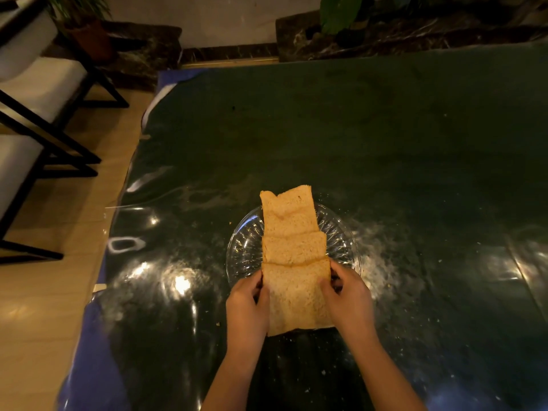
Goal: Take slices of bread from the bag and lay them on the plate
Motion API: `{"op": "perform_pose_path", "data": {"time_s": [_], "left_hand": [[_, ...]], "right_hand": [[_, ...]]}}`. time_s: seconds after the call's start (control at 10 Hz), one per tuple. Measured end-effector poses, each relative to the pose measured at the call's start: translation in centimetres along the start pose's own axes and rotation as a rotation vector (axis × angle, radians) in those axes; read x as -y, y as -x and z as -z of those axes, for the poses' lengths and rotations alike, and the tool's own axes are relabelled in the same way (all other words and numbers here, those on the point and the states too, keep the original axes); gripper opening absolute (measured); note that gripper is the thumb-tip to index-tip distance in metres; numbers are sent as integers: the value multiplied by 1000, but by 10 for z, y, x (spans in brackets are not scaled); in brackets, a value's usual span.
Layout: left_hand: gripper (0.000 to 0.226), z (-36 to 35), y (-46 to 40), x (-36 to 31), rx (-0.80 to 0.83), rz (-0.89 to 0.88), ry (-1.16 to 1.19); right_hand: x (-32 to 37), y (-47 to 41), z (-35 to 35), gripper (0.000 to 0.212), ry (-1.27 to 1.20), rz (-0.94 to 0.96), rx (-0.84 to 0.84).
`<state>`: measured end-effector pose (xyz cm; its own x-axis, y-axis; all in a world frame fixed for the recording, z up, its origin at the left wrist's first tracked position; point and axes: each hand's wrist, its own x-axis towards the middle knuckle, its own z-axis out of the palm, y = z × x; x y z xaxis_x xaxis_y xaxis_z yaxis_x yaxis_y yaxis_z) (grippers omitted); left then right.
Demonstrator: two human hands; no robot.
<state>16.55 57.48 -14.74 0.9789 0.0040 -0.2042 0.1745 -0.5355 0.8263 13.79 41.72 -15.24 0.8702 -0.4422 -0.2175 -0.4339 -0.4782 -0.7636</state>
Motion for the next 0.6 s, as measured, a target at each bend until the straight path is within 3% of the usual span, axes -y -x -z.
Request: {"op": "perform_pose_path", "data": {"time_s": [0.2, 0.5, 0.6], "left_hand": [[24, -1, -7, 3, -13, -3, -49], [44, 19, -15, -7, 6, 56, -43], [42, 37, -16, -31, 38, 11, 20]], "right_hand": [[1, -4, 1, 26, -24, 4, -40], [10, -11, 22, 29, -29, -21, -2], [35, -9, 39, 28, -37, 15, 7]]}}
